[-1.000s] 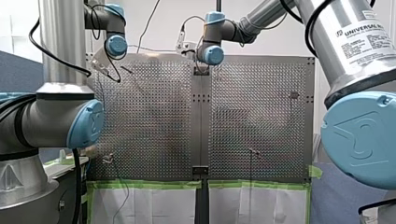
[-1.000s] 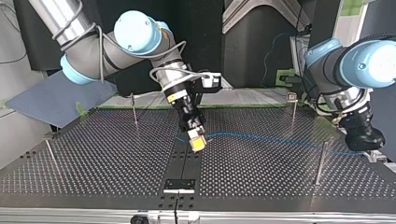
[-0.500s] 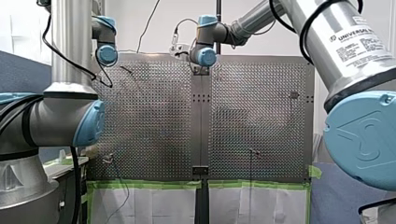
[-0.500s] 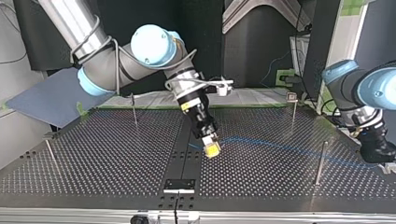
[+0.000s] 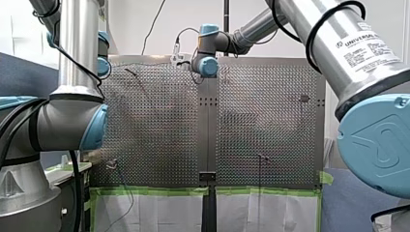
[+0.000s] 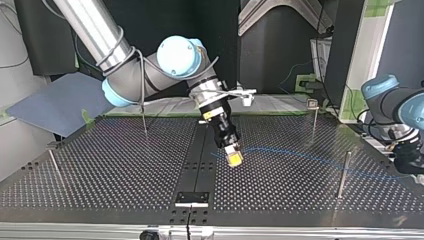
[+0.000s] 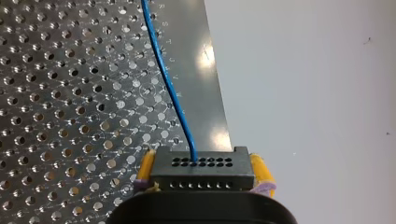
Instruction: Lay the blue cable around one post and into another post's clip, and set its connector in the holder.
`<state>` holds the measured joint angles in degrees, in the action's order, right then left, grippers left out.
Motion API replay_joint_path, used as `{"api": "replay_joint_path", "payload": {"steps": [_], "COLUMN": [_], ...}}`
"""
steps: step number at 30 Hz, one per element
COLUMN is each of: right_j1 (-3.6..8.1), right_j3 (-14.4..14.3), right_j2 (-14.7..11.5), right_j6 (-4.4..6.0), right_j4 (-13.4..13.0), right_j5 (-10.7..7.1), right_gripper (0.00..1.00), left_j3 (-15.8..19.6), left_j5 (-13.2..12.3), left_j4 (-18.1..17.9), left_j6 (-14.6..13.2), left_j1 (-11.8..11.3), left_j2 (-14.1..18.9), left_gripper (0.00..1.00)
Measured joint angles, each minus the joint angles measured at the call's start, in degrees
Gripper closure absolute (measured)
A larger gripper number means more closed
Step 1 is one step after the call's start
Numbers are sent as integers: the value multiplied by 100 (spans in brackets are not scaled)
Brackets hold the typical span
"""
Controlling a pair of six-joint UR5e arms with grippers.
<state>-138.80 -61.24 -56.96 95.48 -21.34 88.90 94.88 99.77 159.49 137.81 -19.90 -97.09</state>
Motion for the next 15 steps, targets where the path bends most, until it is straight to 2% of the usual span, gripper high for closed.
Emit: {"api": "replay_joint_path", "payload": {"steps": [3, 8, 15], "right_j1": [0, 9, 67], "right_j3": [83, 224, 381], "right_j2": [57, 174, 327], "right_j6": [-1, -1, -1], "right_j4": [14, 68, 134], "right_j5": [24, 75, 117], "right_gripper": [100, 100, 100], "left_j3": [-80, -183, -207], "left_j5": [-143, -402, -703], "left_j4": [40, 101, 58], "left_j6": [-132, -384, -440], "left_j1": [-59, 4, 144], "left_j2": [-135, -232, -256], "left_gripper": [100, 100, 100]}}
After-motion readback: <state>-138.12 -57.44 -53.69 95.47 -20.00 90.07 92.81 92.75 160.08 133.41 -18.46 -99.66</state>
